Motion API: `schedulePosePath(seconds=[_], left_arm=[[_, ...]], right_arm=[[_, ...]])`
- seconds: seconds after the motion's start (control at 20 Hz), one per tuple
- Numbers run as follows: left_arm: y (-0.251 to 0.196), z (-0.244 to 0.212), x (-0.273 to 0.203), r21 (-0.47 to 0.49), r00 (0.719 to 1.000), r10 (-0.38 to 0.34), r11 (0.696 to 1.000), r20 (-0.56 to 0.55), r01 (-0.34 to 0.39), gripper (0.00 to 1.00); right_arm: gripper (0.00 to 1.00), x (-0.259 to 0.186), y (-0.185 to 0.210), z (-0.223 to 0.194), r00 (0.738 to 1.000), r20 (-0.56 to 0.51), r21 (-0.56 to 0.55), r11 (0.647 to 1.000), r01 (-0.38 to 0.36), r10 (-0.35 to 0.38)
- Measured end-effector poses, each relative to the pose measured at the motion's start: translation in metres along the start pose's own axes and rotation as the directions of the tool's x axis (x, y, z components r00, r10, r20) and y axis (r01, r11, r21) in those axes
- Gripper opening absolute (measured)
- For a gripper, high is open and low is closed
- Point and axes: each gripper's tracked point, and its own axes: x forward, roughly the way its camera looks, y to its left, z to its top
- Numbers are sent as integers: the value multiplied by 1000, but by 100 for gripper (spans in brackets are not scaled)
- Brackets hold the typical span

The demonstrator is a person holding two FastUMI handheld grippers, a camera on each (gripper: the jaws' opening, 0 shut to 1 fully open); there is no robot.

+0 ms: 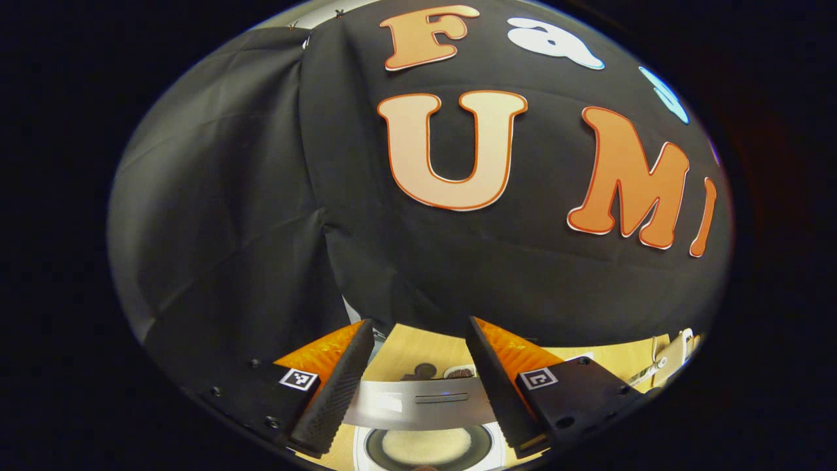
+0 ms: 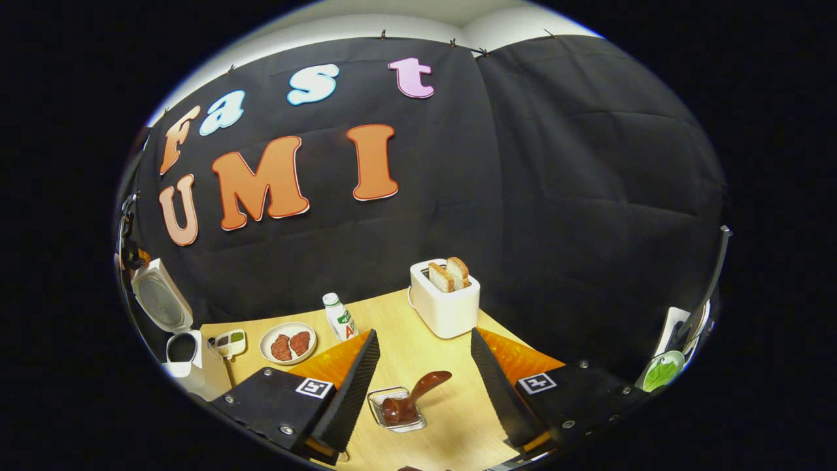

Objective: Close the left gripper, press the button to open the rice cooker; take a wooden spoon from the chopstick holder with the right hand, scoop a spoonful of rice and pour it into the rice cooker, then put the wooden spoon back into the chopstick holder.

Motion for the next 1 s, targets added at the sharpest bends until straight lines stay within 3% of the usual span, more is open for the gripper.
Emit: schedulePosePath(seconds=[0.15,0.3,0.4,0.75,1.0], left_arm=[[-7,-38,-23,-25,989,-52,998,-138,49,96],[-12,-77,-45,-25,960,-70,998,-271,65,97],[-8,-106,-61,-1,928,-72,997,-366,77,96],[-15,-176,-81,27,848,-23,999,-529,45,97],[-19,-233,-82,2,759,-3,1000,-651,6,98]], right_arm=[[88,12,8,0,999,14,-16,999,-32,32],[88,20,22,2,997,19,-26,996,-80,81],[88,26,27,1,994,18,-35,994,-106,107],[88,39,42,-8,987,-3,-36,986,-161,161],[88,39,48,-9,984,-4,-48,983,-179,179]])
